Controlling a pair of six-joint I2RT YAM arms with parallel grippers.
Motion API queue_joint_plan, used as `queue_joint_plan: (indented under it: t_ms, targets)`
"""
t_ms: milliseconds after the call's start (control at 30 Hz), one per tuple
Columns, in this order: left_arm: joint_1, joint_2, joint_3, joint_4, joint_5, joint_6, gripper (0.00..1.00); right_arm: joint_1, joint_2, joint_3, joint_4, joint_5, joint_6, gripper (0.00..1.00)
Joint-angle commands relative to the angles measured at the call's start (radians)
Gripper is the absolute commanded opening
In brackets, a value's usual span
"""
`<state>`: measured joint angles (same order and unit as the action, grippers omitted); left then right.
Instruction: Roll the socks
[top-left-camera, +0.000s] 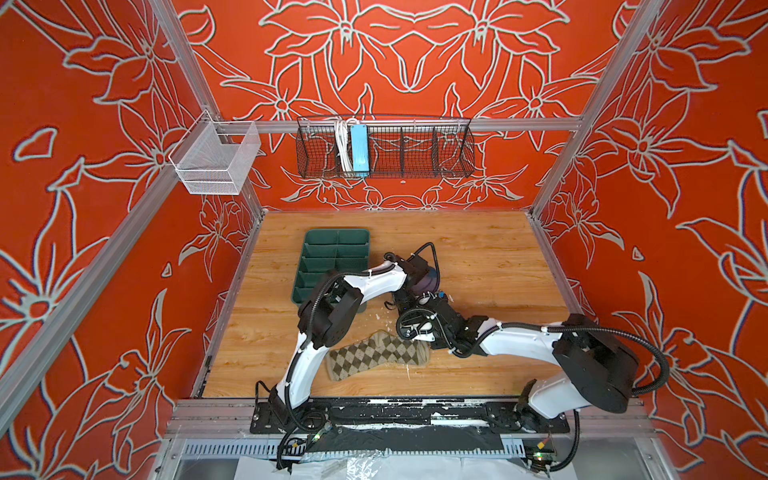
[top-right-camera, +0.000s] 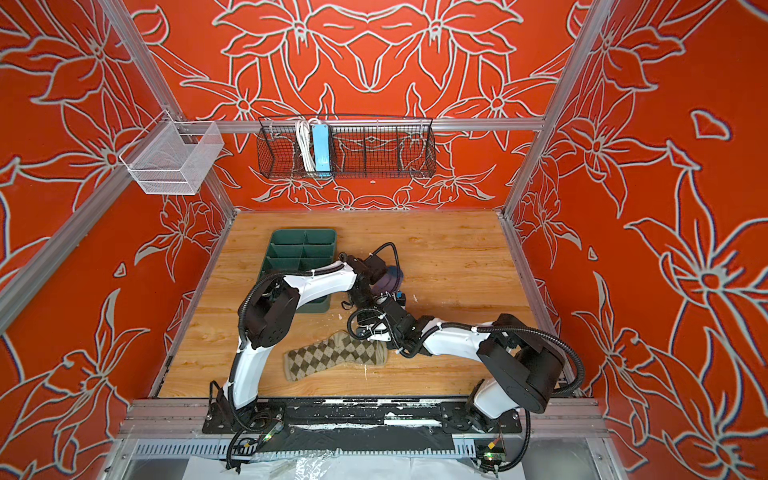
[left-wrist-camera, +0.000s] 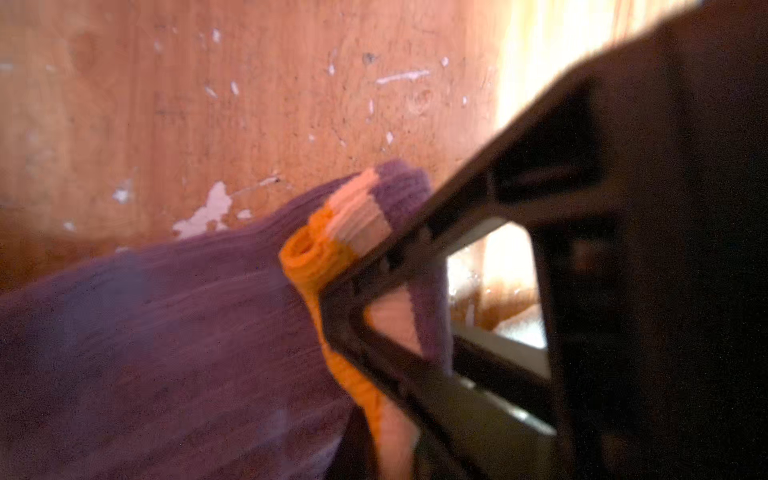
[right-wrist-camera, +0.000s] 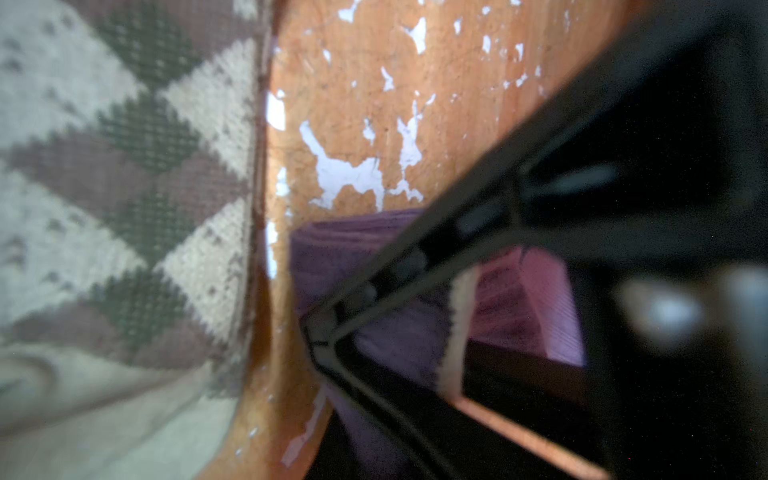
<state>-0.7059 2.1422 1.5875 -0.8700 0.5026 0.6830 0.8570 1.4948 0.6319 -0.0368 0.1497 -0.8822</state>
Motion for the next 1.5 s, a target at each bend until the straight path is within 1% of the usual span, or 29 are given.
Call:
queue_joint_plan:
  t_ms: [0,133,233,267,367,500,567,600,633,667,733,800,833,867,900,933,1000,1067,1133,1233,1333,1400,1467]
  targets:
    - [0.015,-0.11,-0.072,0.13,-0.028,-0.046,0.23,-0.015,-0.011,0.025,-0.173,-0.072,0.023,0.0]
    - [0.039,-0.239,-0.192,0.252,-0.061,-0.088,0.3,-0.045,-0.005,0.069,-0.265,-0.128,0.053,0.0]
    - [0.074,-0.327,-0.272,0.329,-0.116,-0.138,0.32,-0.077,0.013,0.114,-0.346,-0.177,0.07,0.0]
    - [0.088,-0.361,-0.3,0.36,-0.15,-0.163,0.32,-0.085,0.02,0.129,-0.37,-0.2,0.069,0.0]
    - [0.117,-0.48,-0.389,0.484,-0.299,-0.253,0.33,-0.112,0.054,0.187,-0.451,-0.299,0.063,0.0]
    - [0.121,-0.677,-0.526,0.667,-0.609,-0.395,0.34,-0.157,0.145,0.3,-0.571,-0.45,0.059,0.0]
    - [0.121,-0.787,-0.6,0.732,-0.69,-0.427,0.35,-0.183,0.199,0.368,-0.633,-0.517,0.059,0.0]
    - [0.121,-0.846,-0.639,0.751,-0.694,-0.428,0.35,-0.196,0.232,0.409,-0.672,-0.551,0.057,0.0]
    - [0.121,-0.897,-0.667,0.761,-0.674,-0.418,0.36,-0.206,0.262,0.443,-0.707,-0.575,0.055,0.0]
    - [0.121,-0.954,-0.695,0.761,-0.629,-0.398,0.36,-0.218,0.298,0.484,-0.748,-0.6,0.051,0.0]
    - [0.121,-1.057,-0.745,0.747,-0.495,-0.334,0.39,-0.241,0.363,0.558,-0.821,-0.64,0.043,0.0]
    - [0.118,-1.144,-0.783,0.694,-0.293,-0.207,0.45,-0.269,0.426,0.629,-0.887,-0.671,0.037,0.0]
    - [0.11,-1.193,-0.801,0.674,-0.229,-0.147,0.48,-0.277,0.452,0.654,-0.906,-0.674,0.035,0.0]
    - [0.088,-1.219,-0.831,0.674,-0.186,-0.074,0.49,-0.286,0.482,0.685,-0.934,-0.679,0.032,0.0]
    - [0.059,-1.232,-0.85,0.666,-0.18,-0.002,0.5,-0.291,0.502,0.7,-0.948,-0.683,0.029,0.0]
    - [0.01,-1.236,-0.871,0.659,-0.212,0.079,0.51,-0.296,0.522,0.722,-0.965,-0.687,0.021,0.0]
    - [-0.087,-1.192,-0.905,0.69,-0.33,0.2,0.53,-0.303,0.558,0.753,-0.983,-0.688,0.014,0.0]
    - [-0.15,-1.084,-0.903,0.702,-0.417,0.261,0.53,-0.31,0.582,0.776,-0.992,-0.696,0.009,0.0]
    - [-0.199,-0.963,-0.91,0.776,-0.506,0.289,0.51,-0.314,0.598,0.791,-0.992,-0.706,0.008,0.0]
    - [-0.246,-0.797,-0.934,0.964,-0.596,0.322,0.49,-0.317,0.615,0.805,-0.994,-0.721,0.004,0.0]
    - [-0.259,-0.654,-0.932,1.138,-0.667,0.32,0.48,-0.318,0.628,0.817,-1.007,-0.725,-0.005,0.0]
    - [-0.261,-0.582,-0.923,1.223,-0.717,0.312,0.48,-0.318,0.629,0.819,-1.015,-0.731,-0.011,0.0]
    - [-0.26,-0.519,-0.901,1.263,-0.768,0.314,0.48,-0.319,0.622,0.812,-1.017,-0.739,-0.017,0.0]
